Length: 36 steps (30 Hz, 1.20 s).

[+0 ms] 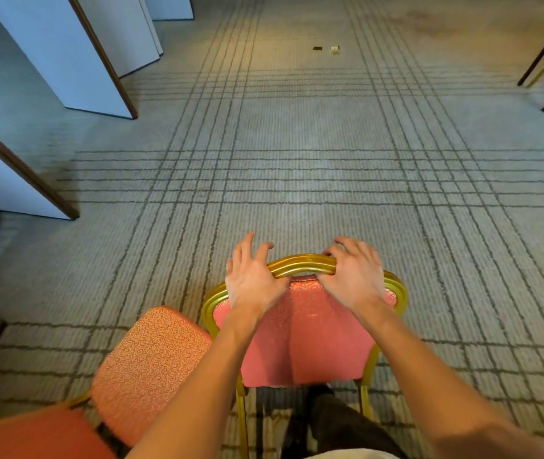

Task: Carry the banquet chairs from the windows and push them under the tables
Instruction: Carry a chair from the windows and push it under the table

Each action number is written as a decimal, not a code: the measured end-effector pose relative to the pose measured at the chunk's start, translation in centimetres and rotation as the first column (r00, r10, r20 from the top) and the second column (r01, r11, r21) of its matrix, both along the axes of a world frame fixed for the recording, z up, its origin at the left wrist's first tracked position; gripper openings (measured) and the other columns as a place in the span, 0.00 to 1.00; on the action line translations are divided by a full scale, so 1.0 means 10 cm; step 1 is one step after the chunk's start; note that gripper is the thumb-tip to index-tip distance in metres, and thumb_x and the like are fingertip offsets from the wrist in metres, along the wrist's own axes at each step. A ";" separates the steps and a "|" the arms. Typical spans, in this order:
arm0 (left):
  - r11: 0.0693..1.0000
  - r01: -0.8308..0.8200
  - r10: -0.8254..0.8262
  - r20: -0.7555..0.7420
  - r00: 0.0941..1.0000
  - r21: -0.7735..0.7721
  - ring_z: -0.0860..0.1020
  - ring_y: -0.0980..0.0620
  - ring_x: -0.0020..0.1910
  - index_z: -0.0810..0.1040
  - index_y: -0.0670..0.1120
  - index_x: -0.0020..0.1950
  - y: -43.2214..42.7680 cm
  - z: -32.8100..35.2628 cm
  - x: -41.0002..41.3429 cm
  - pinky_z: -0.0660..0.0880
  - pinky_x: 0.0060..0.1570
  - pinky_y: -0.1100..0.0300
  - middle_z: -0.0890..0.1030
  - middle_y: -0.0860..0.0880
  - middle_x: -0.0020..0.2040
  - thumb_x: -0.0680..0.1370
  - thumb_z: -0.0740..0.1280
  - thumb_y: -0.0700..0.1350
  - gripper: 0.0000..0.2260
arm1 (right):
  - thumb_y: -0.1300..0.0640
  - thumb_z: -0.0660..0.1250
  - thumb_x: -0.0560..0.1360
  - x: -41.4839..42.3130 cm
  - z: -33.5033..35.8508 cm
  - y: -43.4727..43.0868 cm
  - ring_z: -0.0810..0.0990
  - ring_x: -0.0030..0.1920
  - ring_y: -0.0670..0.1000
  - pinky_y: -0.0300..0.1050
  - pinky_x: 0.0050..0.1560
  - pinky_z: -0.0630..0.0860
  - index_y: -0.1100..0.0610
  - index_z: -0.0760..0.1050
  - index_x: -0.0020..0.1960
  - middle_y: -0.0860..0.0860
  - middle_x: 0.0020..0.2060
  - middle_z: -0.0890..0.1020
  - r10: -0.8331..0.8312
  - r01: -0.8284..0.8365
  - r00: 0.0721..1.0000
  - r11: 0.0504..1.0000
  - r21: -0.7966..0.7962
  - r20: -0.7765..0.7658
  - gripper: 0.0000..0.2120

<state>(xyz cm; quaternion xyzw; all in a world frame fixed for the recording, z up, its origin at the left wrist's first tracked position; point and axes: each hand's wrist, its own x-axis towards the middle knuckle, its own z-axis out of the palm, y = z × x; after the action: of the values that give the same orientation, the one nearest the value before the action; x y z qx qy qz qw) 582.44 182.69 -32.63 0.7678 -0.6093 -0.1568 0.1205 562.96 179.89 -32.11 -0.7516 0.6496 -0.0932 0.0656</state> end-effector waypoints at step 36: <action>0.973 0.231 -0.231 0.159 0.960 0.020 0.82 0.40 0.45 0.73 0.49 0.33 -3.69 0.49 -0.86 0.70 0.39 0.54 0.83 0.47 0.39 0.71 0.68 0.58 0.15 | 0.34 0.63 0.73 -0.97 0.47 -3.36 0.84 0.48 0.59 0.48 0.48 0.76 0.51 0.79 0.45 0.53 0.43 0.86 -0.111 0.110 0.994 0.979 0.174 -0.008 0.20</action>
<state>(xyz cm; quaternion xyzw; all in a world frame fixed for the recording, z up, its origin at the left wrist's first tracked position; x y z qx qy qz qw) 573.80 145.77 -27.72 0.7018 -0.7023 -0.1080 0.0513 553.28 146.34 -27.38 -0.7057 0.6960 -0.0402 0.1263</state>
